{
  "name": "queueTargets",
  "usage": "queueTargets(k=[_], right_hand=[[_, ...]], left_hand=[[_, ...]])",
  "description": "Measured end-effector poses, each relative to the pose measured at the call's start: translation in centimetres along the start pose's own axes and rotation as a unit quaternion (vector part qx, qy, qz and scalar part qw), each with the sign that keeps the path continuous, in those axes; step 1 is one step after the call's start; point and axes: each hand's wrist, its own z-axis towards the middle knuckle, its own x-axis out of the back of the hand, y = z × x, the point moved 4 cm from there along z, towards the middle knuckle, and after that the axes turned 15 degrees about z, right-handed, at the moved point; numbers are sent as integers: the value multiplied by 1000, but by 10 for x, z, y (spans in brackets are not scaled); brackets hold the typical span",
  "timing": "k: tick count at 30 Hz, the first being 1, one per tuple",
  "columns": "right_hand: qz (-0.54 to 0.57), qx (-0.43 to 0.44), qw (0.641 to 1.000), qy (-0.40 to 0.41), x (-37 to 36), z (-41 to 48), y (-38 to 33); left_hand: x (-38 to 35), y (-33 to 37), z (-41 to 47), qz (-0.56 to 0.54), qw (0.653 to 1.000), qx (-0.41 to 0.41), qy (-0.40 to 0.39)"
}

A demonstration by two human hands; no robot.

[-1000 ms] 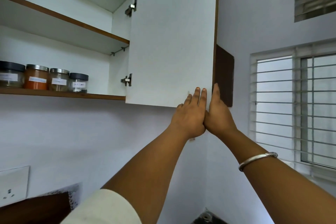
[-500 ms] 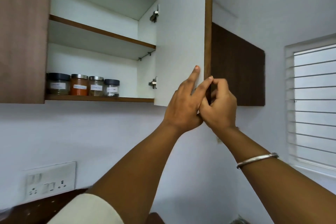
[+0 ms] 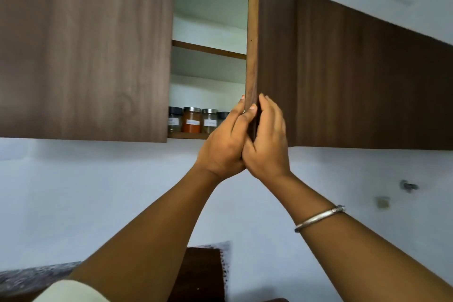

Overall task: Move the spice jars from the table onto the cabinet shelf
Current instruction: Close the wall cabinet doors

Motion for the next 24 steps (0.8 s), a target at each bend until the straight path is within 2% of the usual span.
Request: queueTargets(k=[5, 14, 19, 24], right_hand=[[-72, -43, 994, -63, -71, -2, 0], [-173, -66, 978, -95, -160, 0, 19], [-185, -81, 969, -142, -198, 0, 33], [-217, -83, 953, -196, -229, -4, 50]], left_hand=[[2, -57, -30, 26, 996, 63, -57], [-12, -129, -59, 64, 981, 124, -134], [-21, -169, -72, 174, 954, 141, -201], [-35, -203, -82, 217, 922, 159, -277]])
